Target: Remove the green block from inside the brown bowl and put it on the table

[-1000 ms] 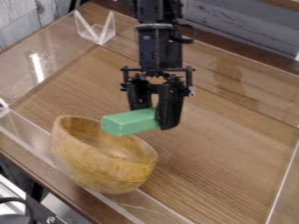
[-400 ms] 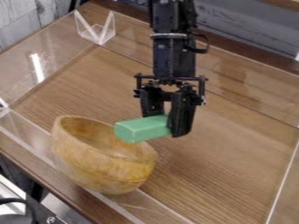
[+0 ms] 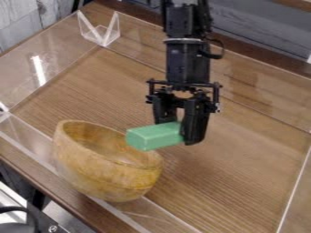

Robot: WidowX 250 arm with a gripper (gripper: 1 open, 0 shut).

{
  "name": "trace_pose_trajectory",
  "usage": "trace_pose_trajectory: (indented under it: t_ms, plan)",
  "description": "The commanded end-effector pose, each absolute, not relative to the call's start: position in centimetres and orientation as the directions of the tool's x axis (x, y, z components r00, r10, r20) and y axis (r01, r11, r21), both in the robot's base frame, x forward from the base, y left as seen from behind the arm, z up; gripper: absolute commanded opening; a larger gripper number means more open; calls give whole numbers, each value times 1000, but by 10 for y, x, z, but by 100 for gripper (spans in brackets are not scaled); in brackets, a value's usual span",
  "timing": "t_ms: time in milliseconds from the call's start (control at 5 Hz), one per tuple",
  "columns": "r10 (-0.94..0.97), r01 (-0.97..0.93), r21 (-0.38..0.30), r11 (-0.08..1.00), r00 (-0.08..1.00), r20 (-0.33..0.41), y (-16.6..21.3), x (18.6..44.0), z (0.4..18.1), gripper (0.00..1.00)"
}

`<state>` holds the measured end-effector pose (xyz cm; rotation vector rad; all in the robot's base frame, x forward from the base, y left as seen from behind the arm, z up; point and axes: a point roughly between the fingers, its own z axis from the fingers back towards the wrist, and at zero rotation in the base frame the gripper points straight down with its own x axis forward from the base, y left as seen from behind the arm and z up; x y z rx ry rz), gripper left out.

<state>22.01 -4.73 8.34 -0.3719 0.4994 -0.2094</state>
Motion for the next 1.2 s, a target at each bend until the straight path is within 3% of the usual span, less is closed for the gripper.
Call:
trace_pose_trajectory:
  t_ms: [0, 1000]
  plan:
    - [-298, 140, -394, 908, 877, -376, -48, 230, 89, 0]
    - [-323, 171, -404, 899, 881, -345, -42, 239, 76, 0]
